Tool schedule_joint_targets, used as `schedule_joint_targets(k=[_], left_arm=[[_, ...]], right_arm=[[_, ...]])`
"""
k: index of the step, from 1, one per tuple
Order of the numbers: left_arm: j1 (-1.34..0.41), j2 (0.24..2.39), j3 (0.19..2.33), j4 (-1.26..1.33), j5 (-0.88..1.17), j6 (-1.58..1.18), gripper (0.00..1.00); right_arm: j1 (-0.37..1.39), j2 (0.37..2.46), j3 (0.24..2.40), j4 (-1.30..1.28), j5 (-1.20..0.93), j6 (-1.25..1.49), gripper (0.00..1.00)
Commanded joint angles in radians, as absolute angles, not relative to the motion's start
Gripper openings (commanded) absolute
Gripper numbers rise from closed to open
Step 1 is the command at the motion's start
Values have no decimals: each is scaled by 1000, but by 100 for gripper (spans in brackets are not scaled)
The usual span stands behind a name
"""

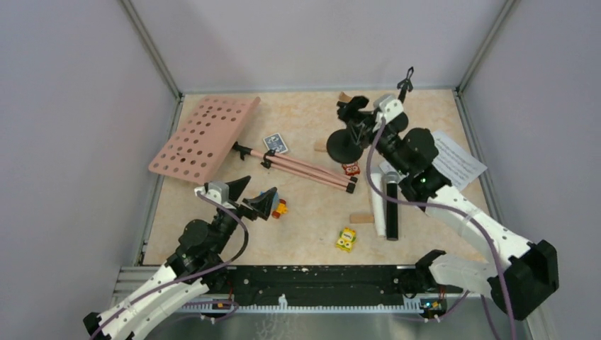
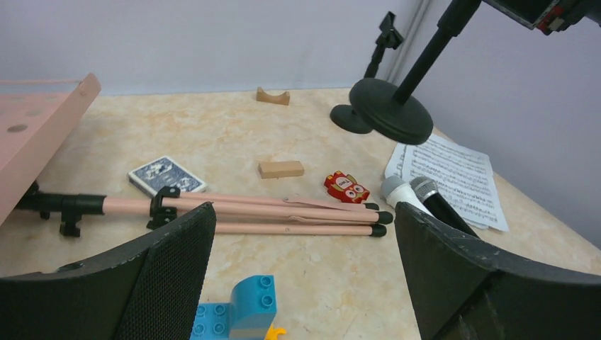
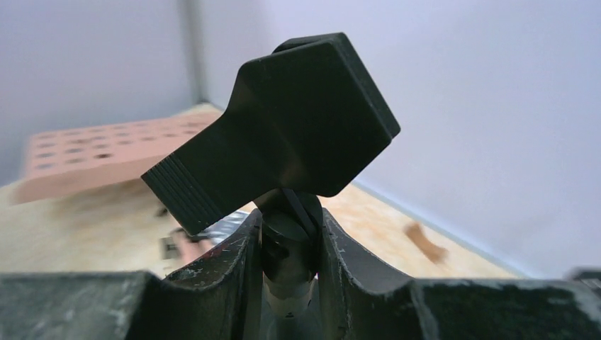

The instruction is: Pack up the instrument practice props

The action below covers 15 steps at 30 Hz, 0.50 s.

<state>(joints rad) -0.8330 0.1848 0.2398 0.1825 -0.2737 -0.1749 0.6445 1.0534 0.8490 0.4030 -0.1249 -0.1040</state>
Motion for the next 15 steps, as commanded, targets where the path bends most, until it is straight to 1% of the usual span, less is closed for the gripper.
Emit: schedule_joint_targets(k=[1,3,4,11,15], left_arm=[[-831,211,310,101,-481,-356,99],[-830,229,355,14,-550,-433,99],[-830,240,375,-29,-549,-436,99],[-831,311,461,-184,-518,-437,99],[-831,338,495,-249,-443,-497,99]], right_arm=[[479,1195,943,445,-59,-17,0],[435,1300,986,488,-60,-8,0],[424,1347,1012,500,-59,-10,0],[370,1661,1173,623,-33,-8,0],[333,1805,1264,673,-20,25,0]])
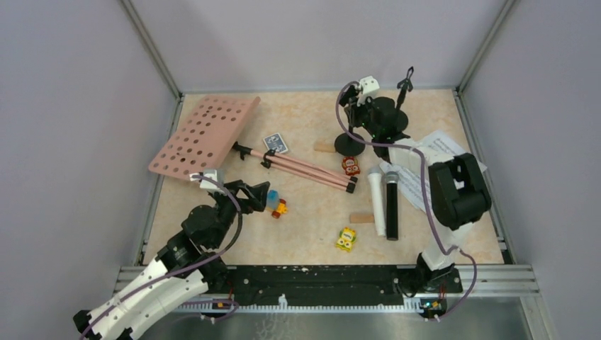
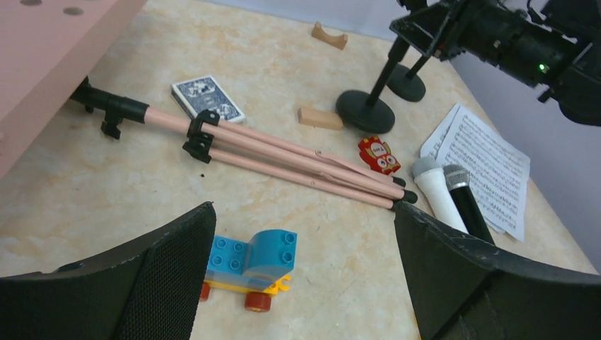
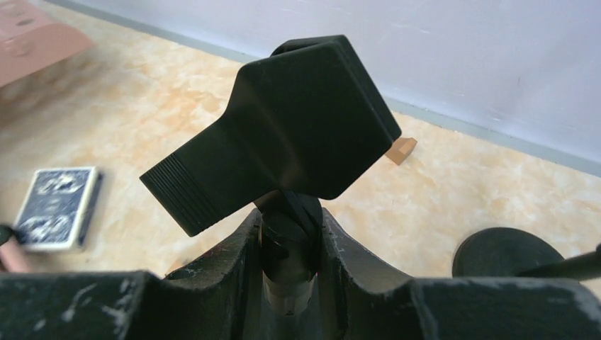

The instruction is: Pack up the instrument practice props

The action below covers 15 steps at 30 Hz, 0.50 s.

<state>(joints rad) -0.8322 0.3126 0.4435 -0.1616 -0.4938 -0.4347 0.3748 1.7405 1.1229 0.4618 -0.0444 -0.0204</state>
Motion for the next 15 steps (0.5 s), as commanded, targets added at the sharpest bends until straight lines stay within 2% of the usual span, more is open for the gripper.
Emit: schedule_joint_targets(k=[1,11,13,15], left_arm=[[-830,339,495,-250,-426,-498,99],[-830,316,483,-253,-478,-456,99],[-830,306,483,-266,-489,-451,99],[-830,299,483,-279,-497,-449,99]], right_arm=[[326,1835,1284,692,-18,27,0],[292,2068,1486,736,87,-91,0],[287,2091,1504,733,100,-107,7],[285,2102,1506,723,110,-124,21]])
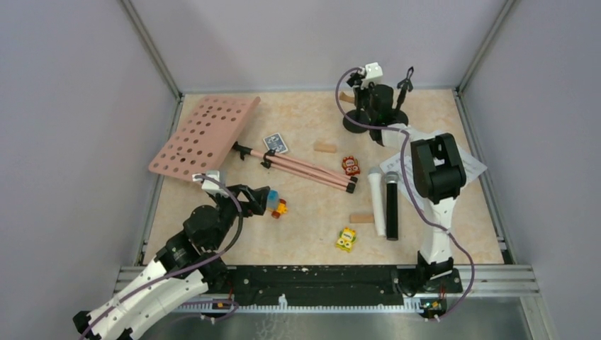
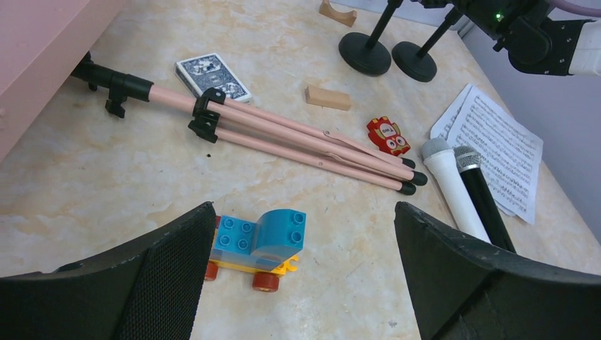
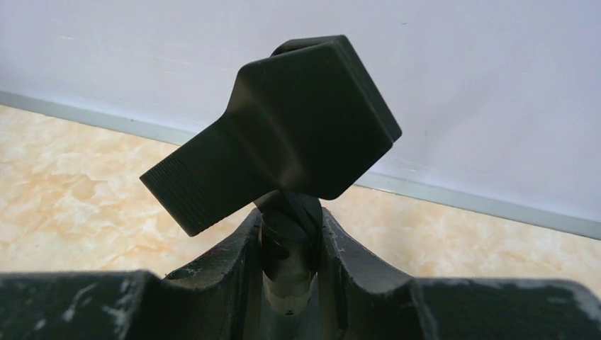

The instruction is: Pack up the instrument practice props

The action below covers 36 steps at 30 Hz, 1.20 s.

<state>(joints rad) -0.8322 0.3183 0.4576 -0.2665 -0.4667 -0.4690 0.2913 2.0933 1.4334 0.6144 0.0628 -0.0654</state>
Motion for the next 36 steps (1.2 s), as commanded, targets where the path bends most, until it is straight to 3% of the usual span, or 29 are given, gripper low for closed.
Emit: schedule_joint_targets(k=[1,4,7,12,20,29,36], left_arm=[[-830,296,483,-285,-498,-449,99],[-830,295,481,-298,-506,-447,99],[-831,297,482,-298,-508,-442,99],[-830,312,482,-297,-500,-442,99],[-831,416,517,-337,-480,-460,99],[-831,527,592,-394,-490,-437,99],[-831,545,624,-384,-476,-369,99]], right_arm=[[285,2103,1503,717,111,-127,32],[285,2083,1468,710,98,-116,65],[285,2029,1391,732,117,-91,76],[286,1870,1209,746,122,-34,79],[287,1580,978,531,88,67,80],[287,1164,975,-225,170,215,81],[287,841,985,-500,47,201,82]])
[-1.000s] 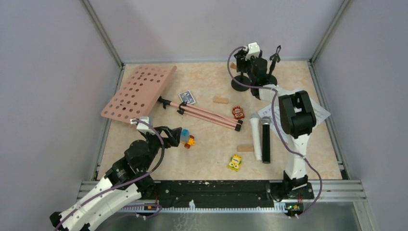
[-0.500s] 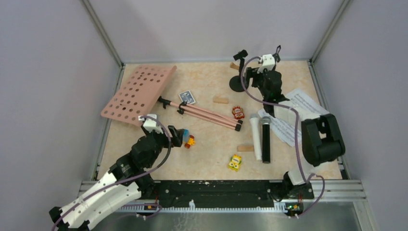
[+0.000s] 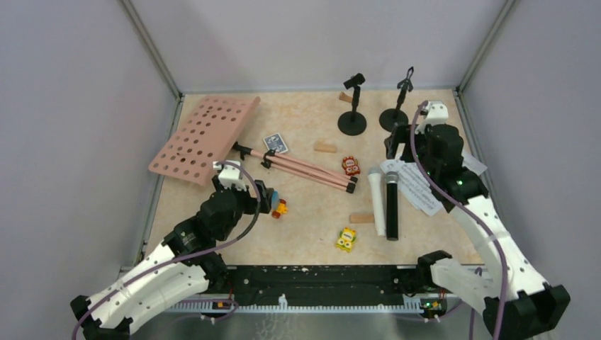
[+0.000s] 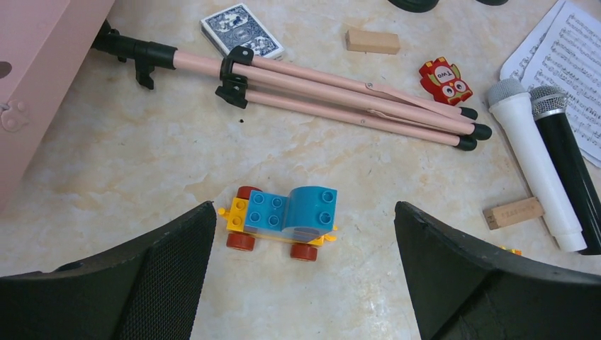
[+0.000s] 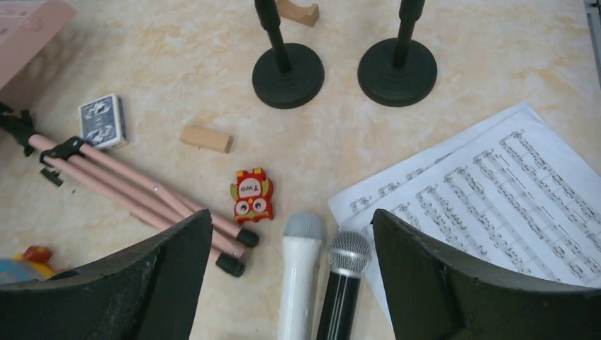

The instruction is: Pack up the instrument practice props

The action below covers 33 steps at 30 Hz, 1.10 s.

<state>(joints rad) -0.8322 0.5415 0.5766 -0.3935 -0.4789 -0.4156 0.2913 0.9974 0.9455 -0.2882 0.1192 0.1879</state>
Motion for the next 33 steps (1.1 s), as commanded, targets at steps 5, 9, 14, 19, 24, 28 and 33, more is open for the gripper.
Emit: schedule_joint_targets(k=[5,9,14,19,24,28,33], left_arm=[[-831,508,632,-381,-496,-333,99],[-831,440,617,-379,-500,-318,99],[-831,338,593,-386,-496,-302,99],[-831,274,577,-385,-500,-295,99],[-830,282,584,-404,-518,-310,99],[-832,282,585,-409,-521,-322,99],[-830,290,587,-408,-527,-324,99]], right_arm=[[287,596,951,-497,13,205,82],[287,428,887,-461,-8,173,82],[287,277,814,-441,-31,140,82],[287,176,751,-414,-14,152,82],[287,127,720,-417,23,184,82],[287,121,711,-410,36,184,82],[287,117,710,-405,35,190,83]])
